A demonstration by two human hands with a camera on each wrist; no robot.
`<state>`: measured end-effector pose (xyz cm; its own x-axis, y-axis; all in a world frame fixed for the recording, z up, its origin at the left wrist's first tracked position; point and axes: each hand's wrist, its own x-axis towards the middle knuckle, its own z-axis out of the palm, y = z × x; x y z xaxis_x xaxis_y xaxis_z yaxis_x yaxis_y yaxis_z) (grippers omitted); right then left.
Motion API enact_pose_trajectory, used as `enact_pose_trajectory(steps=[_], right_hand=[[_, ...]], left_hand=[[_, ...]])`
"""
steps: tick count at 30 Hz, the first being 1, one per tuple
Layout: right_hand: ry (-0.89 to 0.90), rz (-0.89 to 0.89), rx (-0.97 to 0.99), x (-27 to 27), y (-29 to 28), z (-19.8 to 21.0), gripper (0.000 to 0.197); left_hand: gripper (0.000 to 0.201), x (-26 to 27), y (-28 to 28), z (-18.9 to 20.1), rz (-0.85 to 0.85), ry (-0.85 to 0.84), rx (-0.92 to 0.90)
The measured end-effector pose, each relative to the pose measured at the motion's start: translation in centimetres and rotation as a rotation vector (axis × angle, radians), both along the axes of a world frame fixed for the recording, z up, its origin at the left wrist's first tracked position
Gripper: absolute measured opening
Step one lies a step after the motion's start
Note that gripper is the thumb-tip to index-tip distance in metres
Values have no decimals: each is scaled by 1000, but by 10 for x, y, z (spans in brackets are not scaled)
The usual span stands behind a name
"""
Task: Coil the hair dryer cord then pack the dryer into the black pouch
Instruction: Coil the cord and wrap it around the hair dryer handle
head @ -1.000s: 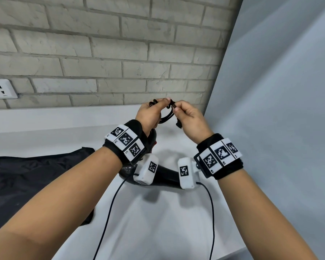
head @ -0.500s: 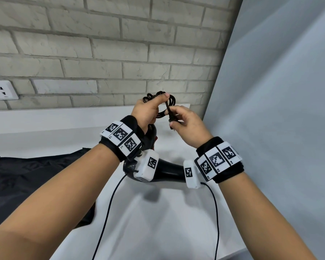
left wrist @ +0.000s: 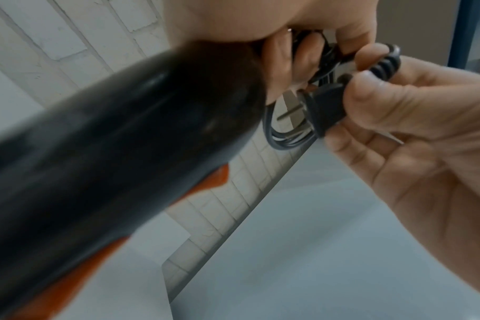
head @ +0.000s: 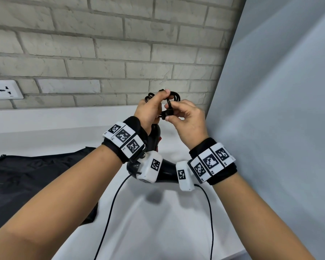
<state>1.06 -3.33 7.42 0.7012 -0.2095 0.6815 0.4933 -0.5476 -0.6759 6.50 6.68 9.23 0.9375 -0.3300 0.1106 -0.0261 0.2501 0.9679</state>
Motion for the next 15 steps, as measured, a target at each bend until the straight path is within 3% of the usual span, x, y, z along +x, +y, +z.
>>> enact_pose_trajectory(steps=[4, 8, 11, 13, 15], right_hand=[[-85, -53, 8, 3, 0, -3, 31], [-230, -174, -119, 8, -3, -8, 24], [-171, -253, -136, 8, -9, -7, 23], [-99, -336, -114, 10, -16, -4, 41], [69, -240, -16, 12, -21, -1, 56]], left_hand=[[30, -1, -2, 0, -8, -20, 10], [32, 0, -4, -7, -50, 18, 7], [30, -1, -2, -12, -114, 32, 21], [30, -4, -1, -12, -151, 55, 25], [31, -7, 0, -8, -194, 72, 33]])
